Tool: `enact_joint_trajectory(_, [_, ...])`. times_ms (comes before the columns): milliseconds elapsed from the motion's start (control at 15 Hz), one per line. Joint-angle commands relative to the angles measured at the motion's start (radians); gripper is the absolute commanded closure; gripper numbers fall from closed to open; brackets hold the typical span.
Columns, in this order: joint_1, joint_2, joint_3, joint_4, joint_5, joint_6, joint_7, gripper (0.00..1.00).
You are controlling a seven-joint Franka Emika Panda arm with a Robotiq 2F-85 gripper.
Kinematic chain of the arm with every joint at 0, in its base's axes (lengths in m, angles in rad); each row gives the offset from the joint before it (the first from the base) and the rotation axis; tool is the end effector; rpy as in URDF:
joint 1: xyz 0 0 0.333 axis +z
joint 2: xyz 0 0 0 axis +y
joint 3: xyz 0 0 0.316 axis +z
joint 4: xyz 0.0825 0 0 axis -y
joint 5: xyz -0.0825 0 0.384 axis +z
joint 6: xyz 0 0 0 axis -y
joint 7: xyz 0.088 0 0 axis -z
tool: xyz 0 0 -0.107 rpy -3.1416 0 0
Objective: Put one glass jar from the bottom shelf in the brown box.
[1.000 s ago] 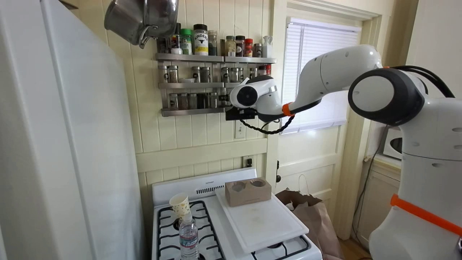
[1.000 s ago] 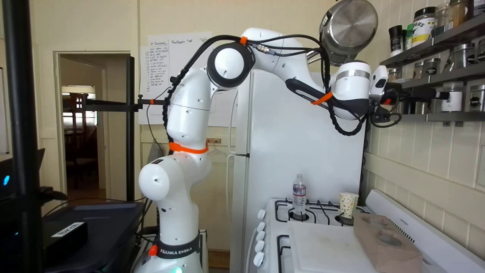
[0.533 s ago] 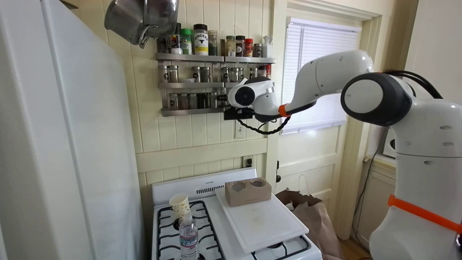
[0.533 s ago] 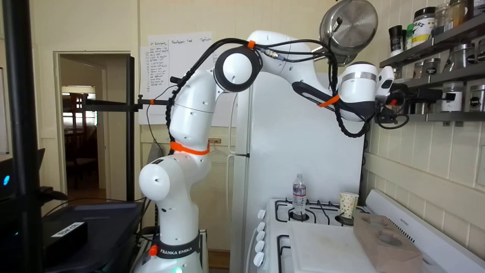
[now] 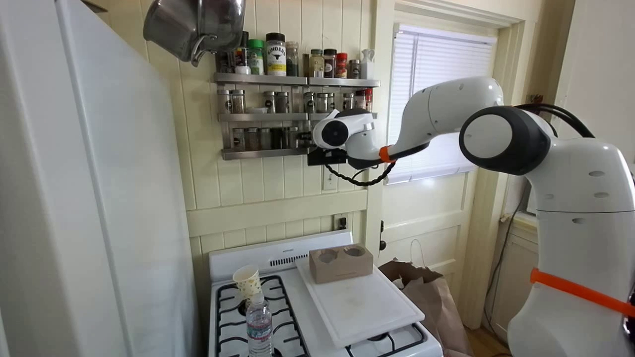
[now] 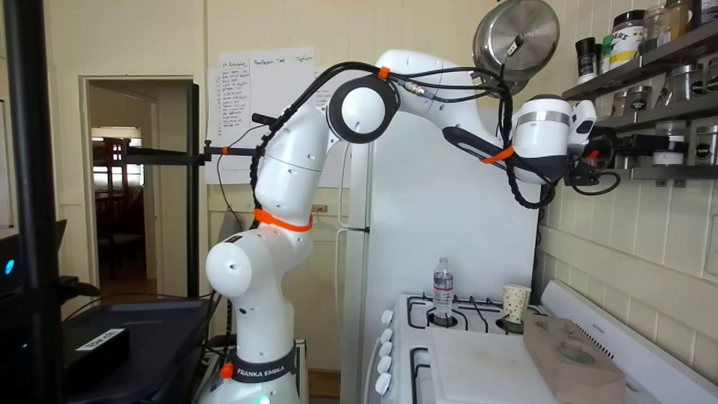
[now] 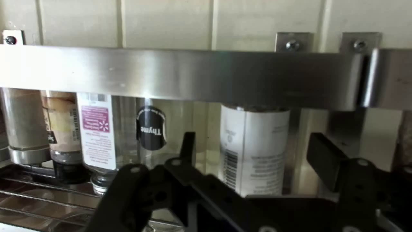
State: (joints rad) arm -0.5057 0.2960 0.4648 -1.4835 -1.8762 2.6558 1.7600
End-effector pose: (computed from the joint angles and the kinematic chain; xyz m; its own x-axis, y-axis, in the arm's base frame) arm 0.6857 -0.0483 0.5979 0.0893 0.0013 0.9960 -0.4885 -0.8714 0.0450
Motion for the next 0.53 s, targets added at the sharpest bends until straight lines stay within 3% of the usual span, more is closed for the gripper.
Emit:
enact_joint_trajectory(0, [0.012, 0.043, 0.005, 0.045, 0.013, -0.002, -0.037, 0.43])
enact_joint_trajectory(333, [0.024, 0.054, 0.008, 0.048, 0.007, -0.003, -0.048, 0.82])
enact_joint_trajectory(467, [0.029, 0.054, 0.009, 0.049, 0.004, -0.005, -0.045, 0.84])
